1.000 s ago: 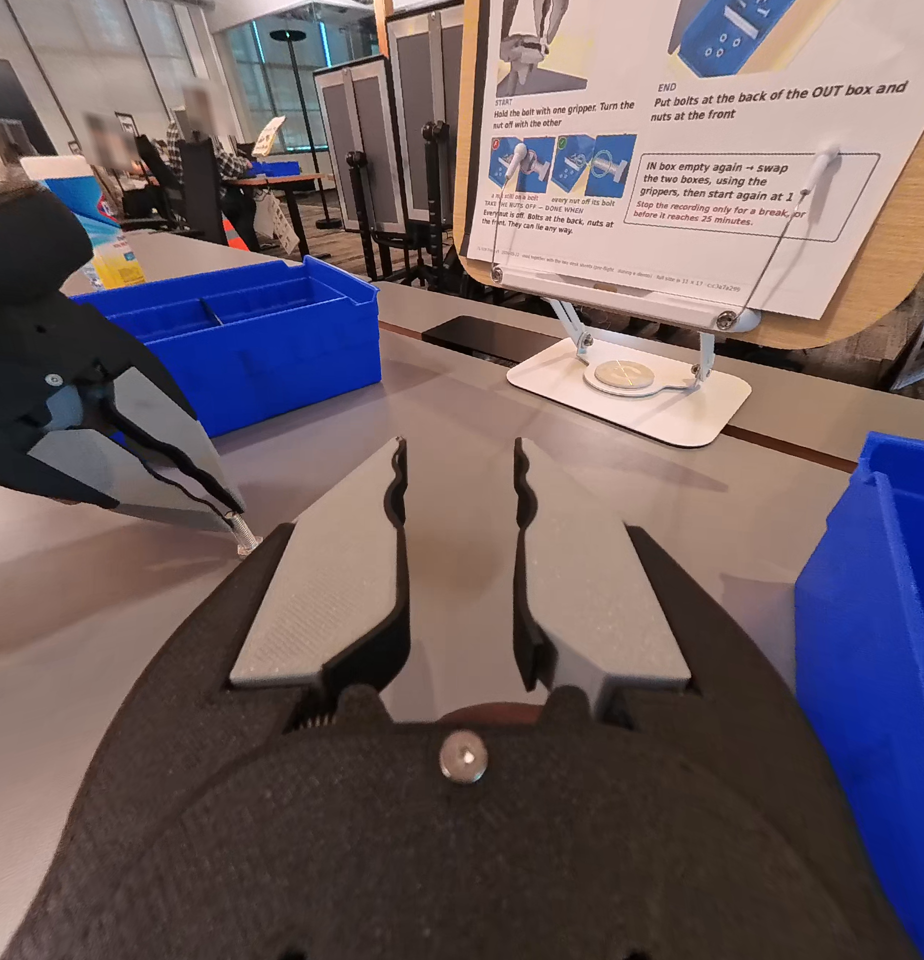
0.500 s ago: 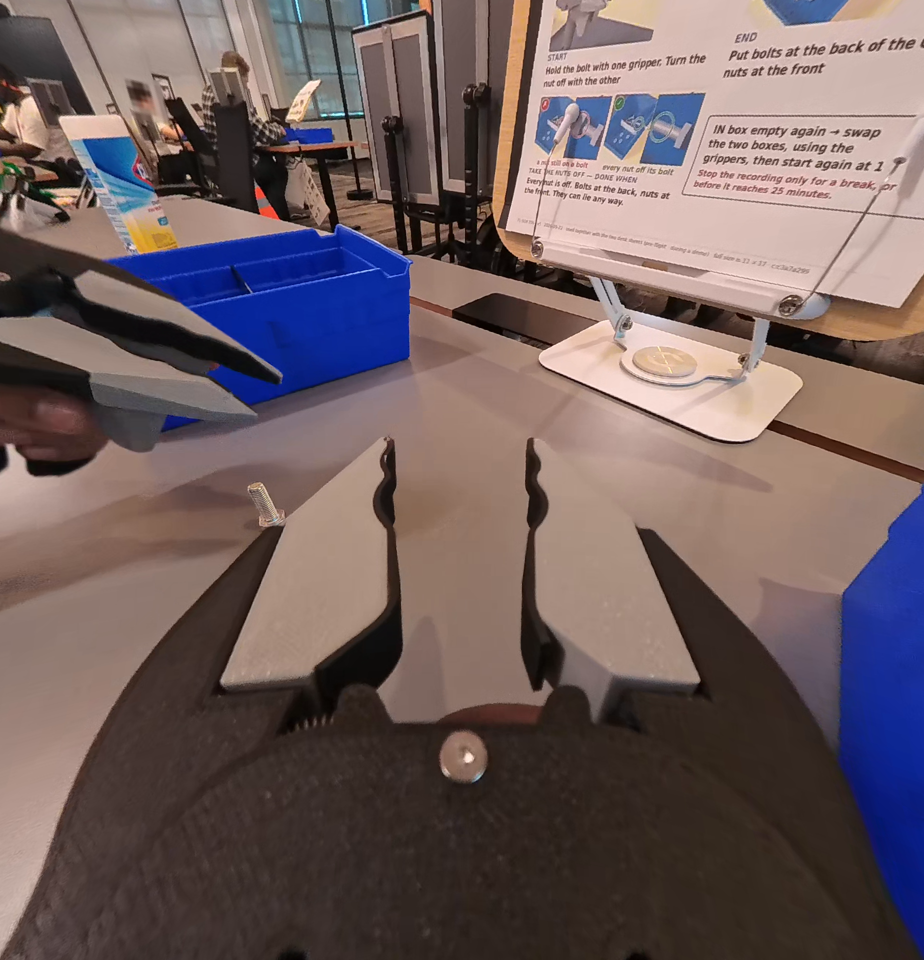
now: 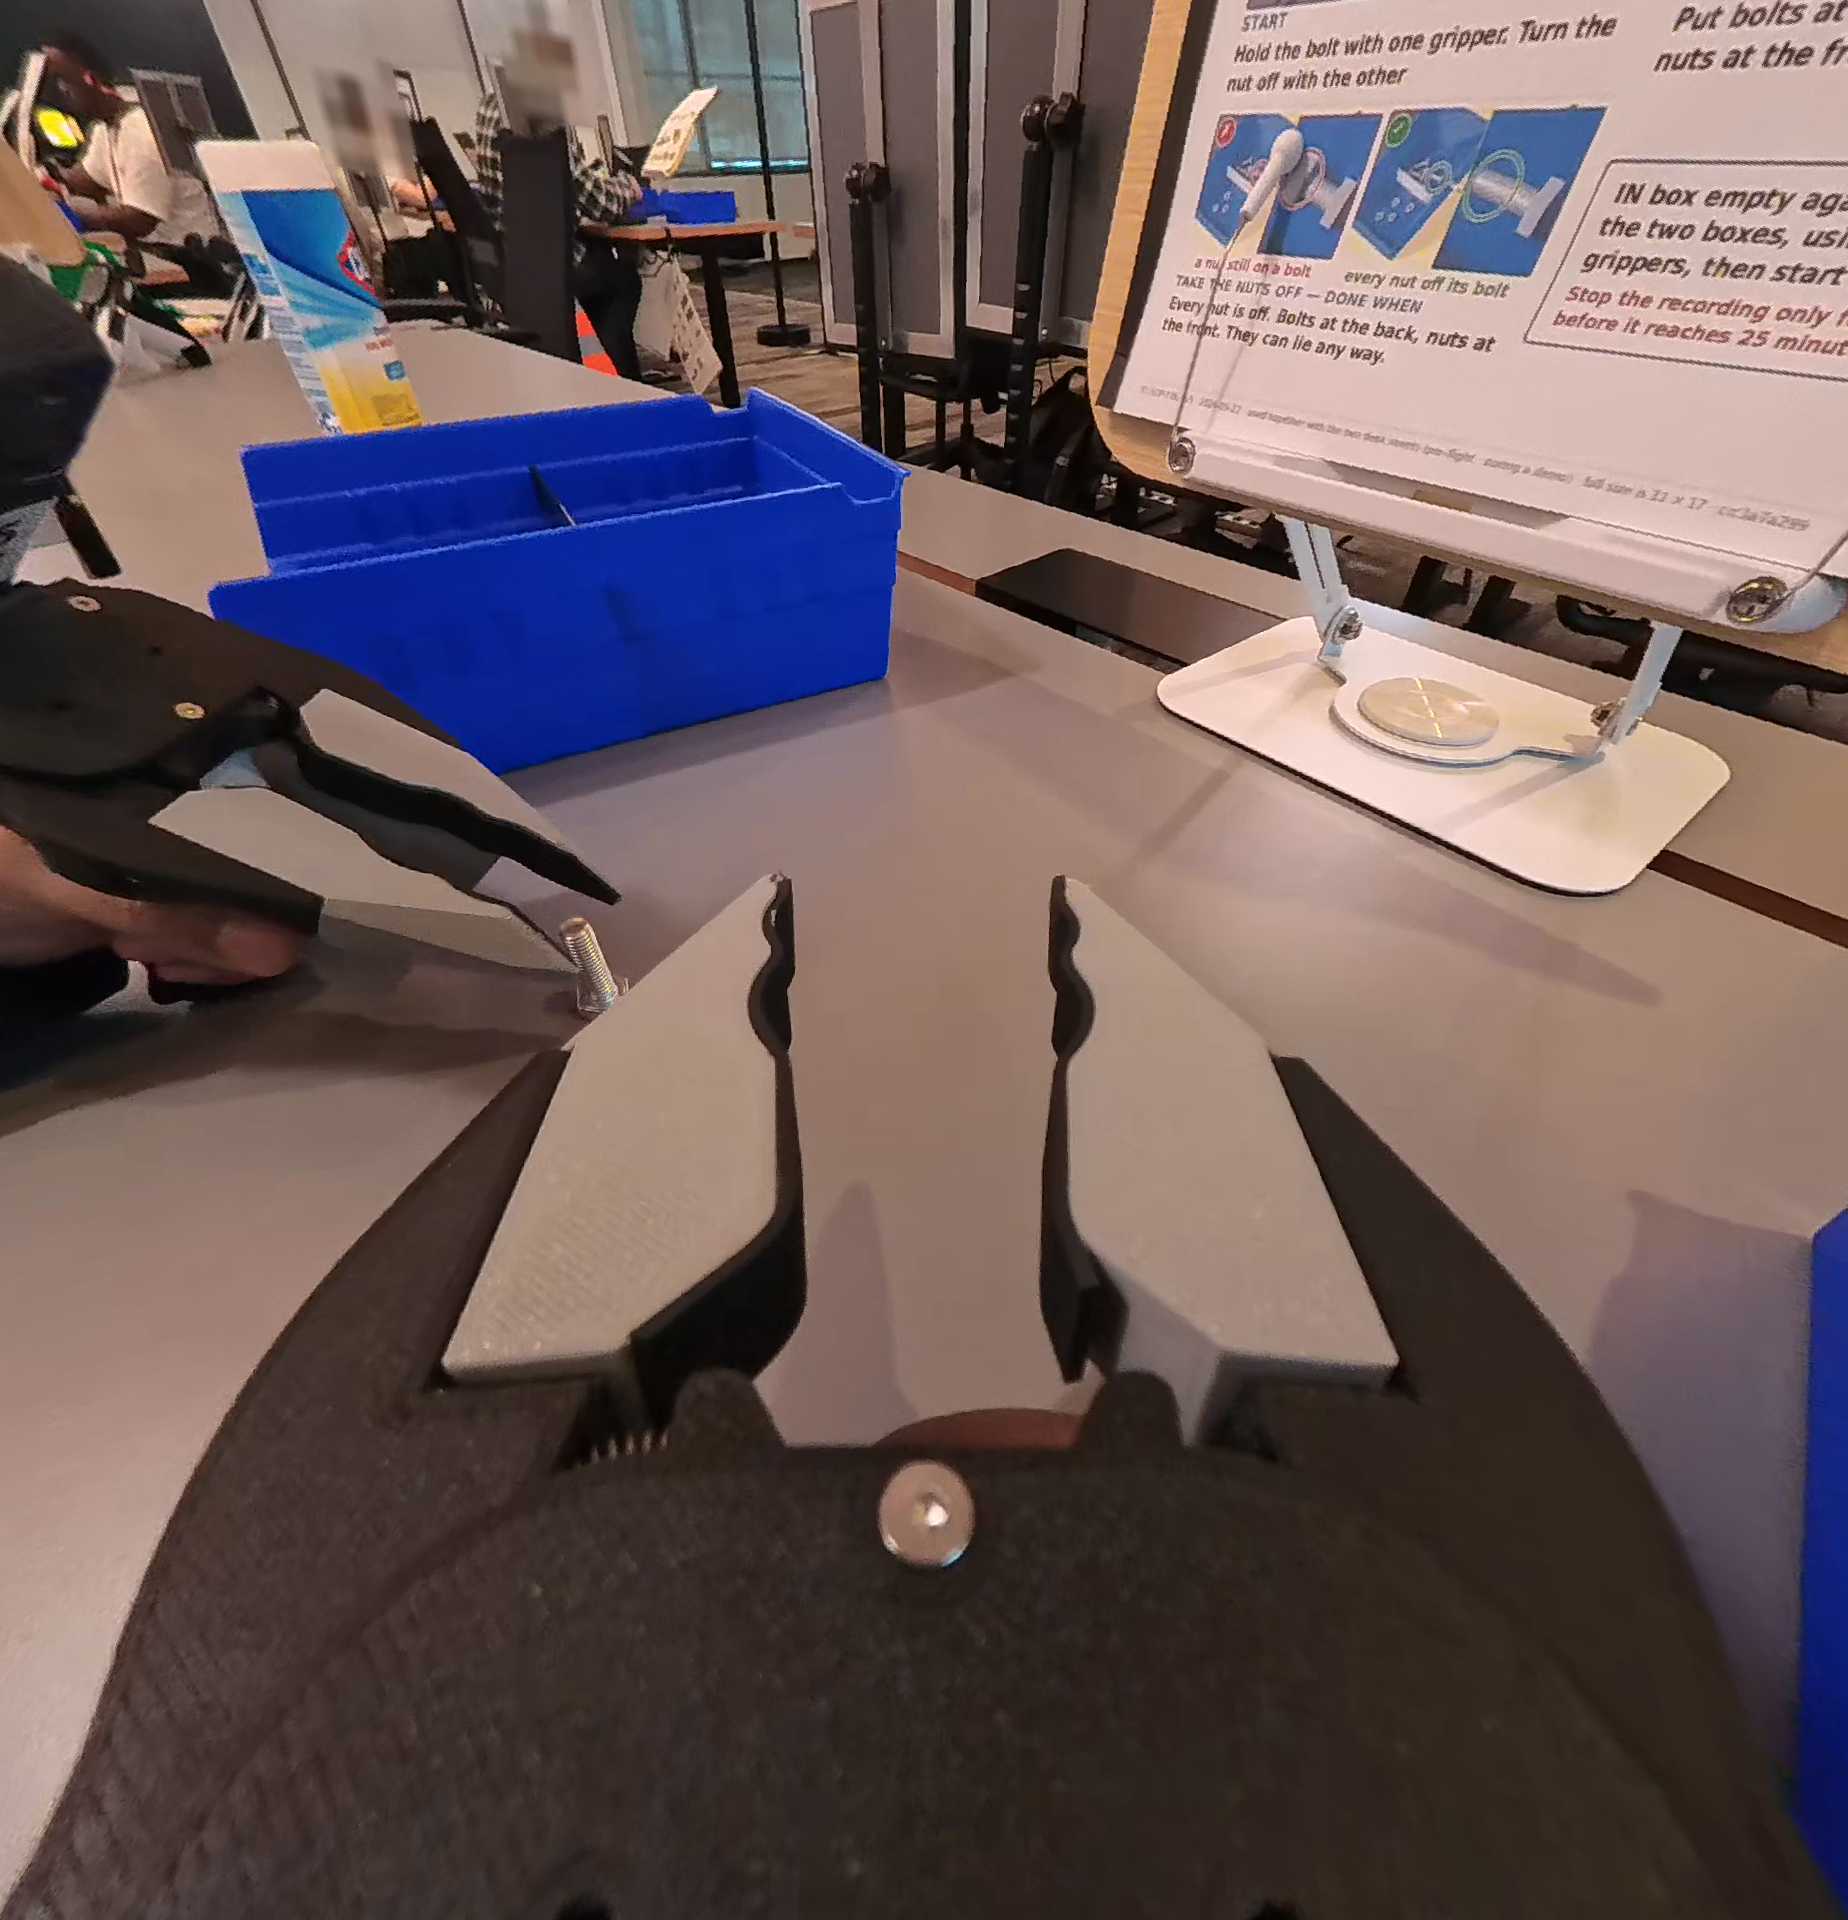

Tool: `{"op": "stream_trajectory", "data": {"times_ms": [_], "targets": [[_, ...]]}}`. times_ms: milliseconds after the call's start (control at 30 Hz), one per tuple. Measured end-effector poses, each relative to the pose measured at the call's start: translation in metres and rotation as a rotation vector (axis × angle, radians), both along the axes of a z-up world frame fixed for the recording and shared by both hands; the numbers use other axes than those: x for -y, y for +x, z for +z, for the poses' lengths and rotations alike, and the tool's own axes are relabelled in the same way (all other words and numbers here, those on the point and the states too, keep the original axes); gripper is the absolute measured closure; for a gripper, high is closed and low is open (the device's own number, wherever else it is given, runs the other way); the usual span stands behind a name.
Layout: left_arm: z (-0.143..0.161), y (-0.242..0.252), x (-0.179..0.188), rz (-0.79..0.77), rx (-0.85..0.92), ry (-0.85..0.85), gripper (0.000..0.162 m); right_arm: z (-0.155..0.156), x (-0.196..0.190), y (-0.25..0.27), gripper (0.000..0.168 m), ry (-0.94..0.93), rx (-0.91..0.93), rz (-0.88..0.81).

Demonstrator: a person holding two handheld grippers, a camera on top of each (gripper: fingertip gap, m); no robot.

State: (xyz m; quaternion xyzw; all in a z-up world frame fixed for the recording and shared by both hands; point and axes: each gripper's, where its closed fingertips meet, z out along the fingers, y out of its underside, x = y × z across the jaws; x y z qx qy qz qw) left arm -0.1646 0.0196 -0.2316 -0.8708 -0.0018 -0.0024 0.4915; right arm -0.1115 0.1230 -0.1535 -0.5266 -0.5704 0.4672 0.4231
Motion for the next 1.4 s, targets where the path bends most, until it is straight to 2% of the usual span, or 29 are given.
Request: {"op": "stream_trajectory", "data": {"times_ms": [200, 300, 433, 633, 800, 900, 1033, 1400], "targets": [[-0.009, -0.006, 0.004, 0.037, 0.053, -0.052, 0.141, 0.000, 0.001, 0.000, 0.122, -0.003, -0.005, 0.001], [-0.011, -0.004, 0.003, 0.024, 0.054, -0.067, 0.155, -0.001, 0.002, 0.000, 0.122, -0.008, 0.000, 0.005], [-0.006, -0.001, -0.002, -0.008, 0.051, -0.035, 0.155, -0.005, 0.009, -0.002, 0.122, -0.014, 0.015, 0.032], [0.045, 0.022, -0.026, -0.177, 0.185, 0.158, 0.155, -0.008, 0.035, 0.000, 0.121, -0.048, 0.026, 0.181], [0.071, 0.042, -0.032, -0.350, 0.259, 0.292, 0.155, -0.009, 0.057, 0.005, 0.125, -0.089, 0.035, 0.322], [0.071, 0.044, -0.031, -0.347, 0.346, 0.319, 0.155, -0.020, 0.070, 0.006, 0.129, -0.057, 0.083, 0.381], [0.069, 0.048, -0.026, -0.357, 0.332, 0.325, 0.155, -0.031, 0.080, 0.006, 0.129, 0.025, 0.113, 0.402], [0.076, 0.058, -0.017, -0.386, 0.378, 0.343, 0.155, -0.026, 0.085, 0.005, 0.135, 0.018, 0.077, 0.404]]}}
